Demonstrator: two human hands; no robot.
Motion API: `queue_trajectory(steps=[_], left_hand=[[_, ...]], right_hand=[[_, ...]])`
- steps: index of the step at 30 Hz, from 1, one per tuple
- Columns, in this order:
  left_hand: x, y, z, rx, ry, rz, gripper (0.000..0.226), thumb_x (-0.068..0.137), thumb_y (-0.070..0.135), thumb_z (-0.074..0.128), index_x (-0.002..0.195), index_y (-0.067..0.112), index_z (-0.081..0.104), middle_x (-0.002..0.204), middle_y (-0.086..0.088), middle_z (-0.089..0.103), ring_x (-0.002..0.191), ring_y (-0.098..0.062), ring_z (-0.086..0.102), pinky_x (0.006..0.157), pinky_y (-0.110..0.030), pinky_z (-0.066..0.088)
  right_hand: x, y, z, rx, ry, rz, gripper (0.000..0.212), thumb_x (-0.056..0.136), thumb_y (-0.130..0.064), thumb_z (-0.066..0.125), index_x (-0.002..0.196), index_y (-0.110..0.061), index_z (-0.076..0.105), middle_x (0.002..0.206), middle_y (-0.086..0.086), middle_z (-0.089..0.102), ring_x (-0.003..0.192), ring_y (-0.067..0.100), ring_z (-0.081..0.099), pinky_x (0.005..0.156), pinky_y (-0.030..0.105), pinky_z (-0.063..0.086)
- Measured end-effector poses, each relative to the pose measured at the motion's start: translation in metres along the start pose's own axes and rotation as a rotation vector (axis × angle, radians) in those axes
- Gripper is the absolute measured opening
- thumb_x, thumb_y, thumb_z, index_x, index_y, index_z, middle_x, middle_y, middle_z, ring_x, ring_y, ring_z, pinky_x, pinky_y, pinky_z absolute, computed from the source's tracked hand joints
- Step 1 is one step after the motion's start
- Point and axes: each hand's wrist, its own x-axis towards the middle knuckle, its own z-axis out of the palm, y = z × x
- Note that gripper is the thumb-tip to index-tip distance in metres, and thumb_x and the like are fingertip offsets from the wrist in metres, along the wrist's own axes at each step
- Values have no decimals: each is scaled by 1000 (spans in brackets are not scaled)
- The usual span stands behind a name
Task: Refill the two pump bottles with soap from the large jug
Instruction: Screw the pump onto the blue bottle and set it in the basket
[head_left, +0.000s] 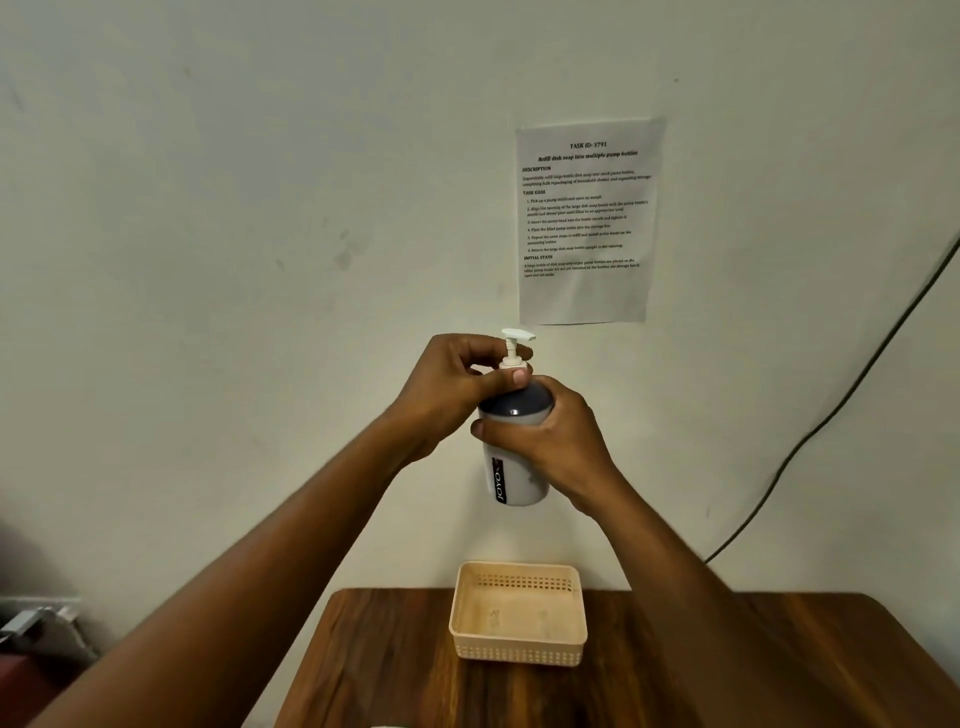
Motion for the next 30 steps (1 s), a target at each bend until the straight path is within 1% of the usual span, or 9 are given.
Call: queue_trajectory(steps=[3,6,9,12,15,18,22,27,30], left_hand=[[-8,-22,-6,43,69,-9,39,99,37,70,134,21,71,129,5,74,122,-9,67,109,-35,53],[-20,-55,-13,67,132,-115,73,97,62,48,159,24,43,160,6,50,146,-8,45,123,-35,34],[-31,-97,-15,157,131,-189,81,96,69,35,166,31,23,172,8,27,157,-11,26,128,-37,22],[-36,-140,-14,185,123,-247,84,95,71,29,167,32,12,175,9,13,161,-12,16,129,-39,15],[-37,-179,-9,145,112,-299,85,95,70,28,168,32,5,176,10,6,162,-13,11,128,-36,12],[-38,-219,-2,97,107,-353,86,95,70,27,168,32,1,176,10,2,162,-13,8,123,-31,11],[-41,-272,7,50,104,-428,89,94,73,28,168,33,1,176,10,1,162,-12,8,129,-40,12],[-45,-341,13,56,98,-508,89,94,73,29,168,31,1,176,9,2,162,-13,8,131,-42,13],[-49,-380,18,110,80,-530,88,95,73,28,168,32,2,176,9,2,162,-14,8,129,-41,13]], right_hand=[[4,14,7,-2,-15,2,71,59,-58,89,119,-30,62,108,-10,70,97,12,68,81,33,61],[8,35,15,8,-15,31,70,61,-54,92,120,-33,60,110,-13,67,97,11,67,77,27,56],[14,58,26,12,-17,63,72,59,-55,94,119,-34,61,109,-17,67,98,8,66,77,23,53],[23,89,44,-19,-18,93,77,59,-52,96,124,-32,60,115,-14,68,103,10,65,82,22,52],[30,122,63,-55,-14,112,81,60,-47,97,129,-29,59,121,-10,66,107,15,64,83,20,51],[38,160,84,-105,-15,131,83,60,-43,98,131,-24,59,126,-5,64,111,16,61,89,25,53],[44,212,110,-187,-16,152,86,59,-42,99,132,-22,58,128,-4,61,110,13,56,87,22,45],[45,285,138,-262,-27,212,91,61,-40,99,137,-17,56,132,2,61,114,18,57,91,26,47],[42,325,154,-268,-13,244,91,61,-36,100,138,-16,56,132,4,62,112,16,55,89,26,44]])
